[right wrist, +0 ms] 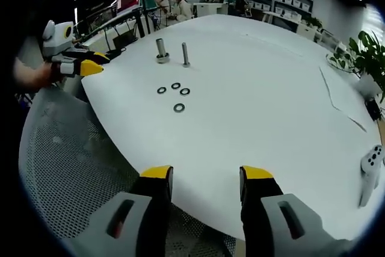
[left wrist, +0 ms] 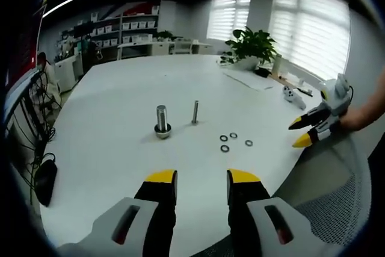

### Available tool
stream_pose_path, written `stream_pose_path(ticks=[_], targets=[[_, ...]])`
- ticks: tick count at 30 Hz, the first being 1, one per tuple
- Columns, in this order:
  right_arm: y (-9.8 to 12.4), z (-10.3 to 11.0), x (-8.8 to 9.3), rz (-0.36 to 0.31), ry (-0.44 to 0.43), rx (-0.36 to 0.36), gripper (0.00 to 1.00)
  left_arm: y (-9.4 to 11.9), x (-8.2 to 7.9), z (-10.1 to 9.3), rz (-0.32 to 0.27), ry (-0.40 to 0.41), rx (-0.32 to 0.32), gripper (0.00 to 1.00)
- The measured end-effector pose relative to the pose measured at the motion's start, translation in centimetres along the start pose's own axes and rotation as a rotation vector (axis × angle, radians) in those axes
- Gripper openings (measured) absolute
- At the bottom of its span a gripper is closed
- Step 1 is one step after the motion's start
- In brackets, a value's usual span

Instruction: Place the washer onto the threaded stud by aligning its center hole with the stud, sliding it down to the base, and recovering from edge contact or off-axis alignment until the washer reaches the visible bottom stop.

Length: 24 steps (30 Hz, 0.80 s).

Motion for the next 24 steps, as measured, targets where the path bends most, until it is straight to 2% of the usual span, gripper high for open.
stream_pose_path(ticks=[7, 9, 11, 13, 17, 24], targets=[[-0.3, 0.8, 0.6, 0.053, 0.031, -0.044, 0.50, -0.1, 0.3, -0.1, 0.014, -0.014, 0.001, 0.32], [-0.4, 1.0, 0.7, 0.081, 0.077, -0.064, 0.51, -0.1, 0.3, 0.0, 0.017, -0.012, 0.001, 0.32], [-0.5, 1.2, -0.1, 0.090, 0.111, -0.083, 0.52, 0.0, 0.3, 0.1, 0.013, -0.009, -0.002, 0.32], [-0.8, 1.0, -1.5, 0.070, 0.152, -0.081, 0.52, -0.1, 0.3, 0.1, 0.013, -0.005, -0.001, 0.32], [-1.8, 0.9, -3.6, 0.051, 0.142, -0.086, 0.52, 0.0, 0.3, 0.0, 0.015, -0.015, -0.004, 0.32], [-4.0, 2.0, -6.0, 0.056, 0.157, -0.117, 0.52, 0.0, 0.3, 0.2, 0.014, -0.010, -0.009, 0.32]])
Point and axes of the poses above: the point that each gripper's makers call its tool centre point, and the gripper's own axes: y roughly backward along the fingers, z roughly to its left, x roughly out of its underside, the point moved 2 cm from there along y, roughly backward along the fingers, and after that the axes turned 6 degrees about y, right-handed, at the moved point
